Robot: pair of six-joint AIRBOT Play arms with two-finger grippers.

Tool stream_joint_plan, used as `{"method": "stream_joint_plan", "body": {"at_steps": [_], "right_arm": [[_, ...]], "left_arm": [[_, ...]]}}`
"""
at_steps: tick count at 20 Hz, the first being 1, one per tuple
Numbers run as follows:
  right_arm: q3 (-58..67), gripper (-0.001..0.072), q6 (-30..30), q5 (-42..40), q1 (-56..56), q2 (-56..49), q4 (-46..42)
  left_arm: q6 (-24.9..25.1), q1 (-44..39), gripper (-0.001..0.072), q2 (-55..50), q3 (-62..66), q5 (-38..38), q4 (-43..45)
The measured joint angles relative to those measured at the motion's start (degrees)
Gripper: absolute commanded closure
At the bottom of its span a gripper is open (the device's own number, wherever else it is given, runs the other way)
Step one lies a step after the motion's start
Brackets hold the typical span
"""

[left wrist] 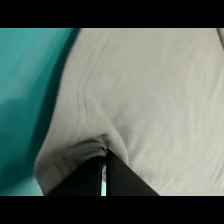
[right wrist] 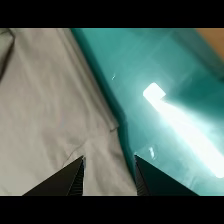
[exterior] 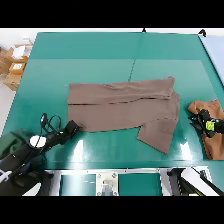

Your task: Fold the shirts.

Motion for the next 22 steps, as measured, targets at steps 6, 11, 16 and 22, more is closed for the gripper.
{"method": "stream_joint_plan", "body": {"at_steps": [6,11,16,22], "right_arm": [[-1.40,0.0340,4.28,6.21,-0.07,0.02,-8.72],[-8.13,0.0341,3.78,7.13,1.33,0.02,-7.98],[-16.94,0.0343,-2.03,2.03,7.39,-1.09,5.03],[-17.88,0.0691,-6.36,-1.99,10.73,-1.99,7.93]], "left_arm": [[7.32,9.55,0.0677,-1.07,4.02,-6.62,1.73],[12.83,15.72,0.0677,-1.20,5.49,-11.30,3.39],[15.30,17.00,0.0677,-1.20,5.81,-12.61,3.85],[16.04,17.29,0.0679,-1.20,6.23,-15.13,5.60]]}}
